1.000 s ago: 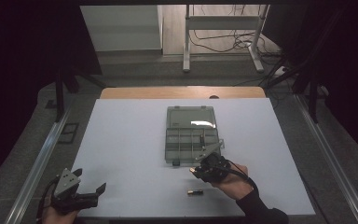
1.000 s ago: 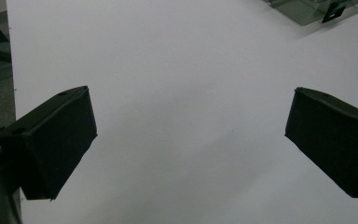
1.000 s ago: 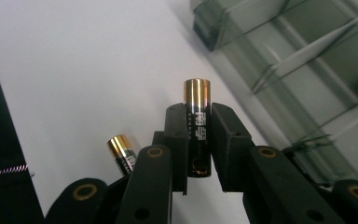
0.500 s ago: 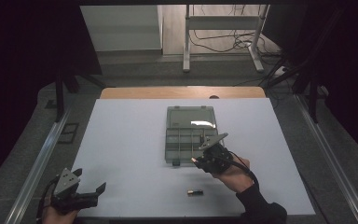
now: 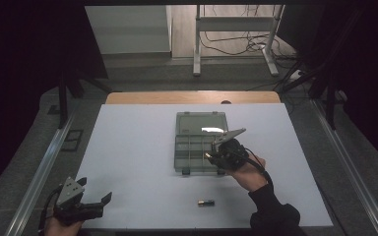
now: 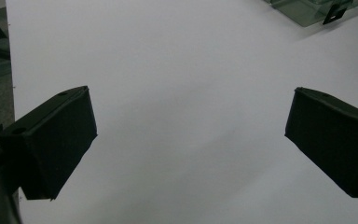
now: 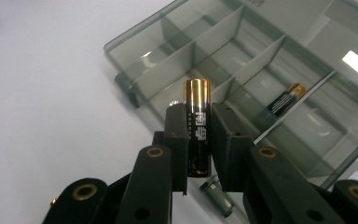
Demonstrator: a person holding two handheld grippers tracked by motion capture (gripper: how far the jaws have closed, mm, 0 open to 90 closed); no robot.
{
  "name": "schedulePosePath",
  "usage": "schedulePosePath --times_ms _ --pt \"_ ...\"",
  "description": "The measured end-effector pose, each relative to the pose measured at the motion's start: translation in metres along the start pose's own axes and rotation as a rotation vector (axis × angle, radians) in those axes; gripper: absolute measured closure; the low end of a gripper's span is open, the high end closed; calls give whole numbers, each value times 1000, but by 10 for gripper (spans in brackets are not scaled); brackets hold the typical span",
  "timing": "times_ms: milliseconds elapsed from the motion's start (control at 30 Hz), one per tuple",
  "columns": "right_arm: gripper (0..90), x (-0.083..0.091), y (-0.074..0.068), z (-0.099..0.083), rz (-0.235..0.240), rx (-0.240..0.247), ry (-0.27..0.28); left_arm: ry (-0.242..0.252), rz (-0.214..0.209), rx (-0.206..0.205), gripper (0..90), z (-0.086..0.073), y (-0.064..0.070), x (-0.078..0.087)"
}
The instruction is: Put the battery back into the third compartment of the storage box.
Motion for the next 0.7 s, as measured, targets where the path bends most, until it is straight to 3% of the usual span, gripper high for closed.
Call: schedulePosePath --times_ms 400,700 --pt "770 -6 20 17 -47 -49 26 -1 1 -1 22 0 0 0" --pt "770 -19 33 27 -92 -74 13 -2 0 -2 23 0 0 0"
Point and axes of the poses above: each handheld gripper's, and its own axes: x roughly backward along the jaws, z roughly out of its top, y roughly to its right, the point moved 5 cm from there along -x, roughly forward along the jaws, and after that the axes turned 3 degrees about y, right-handed, at the moved point
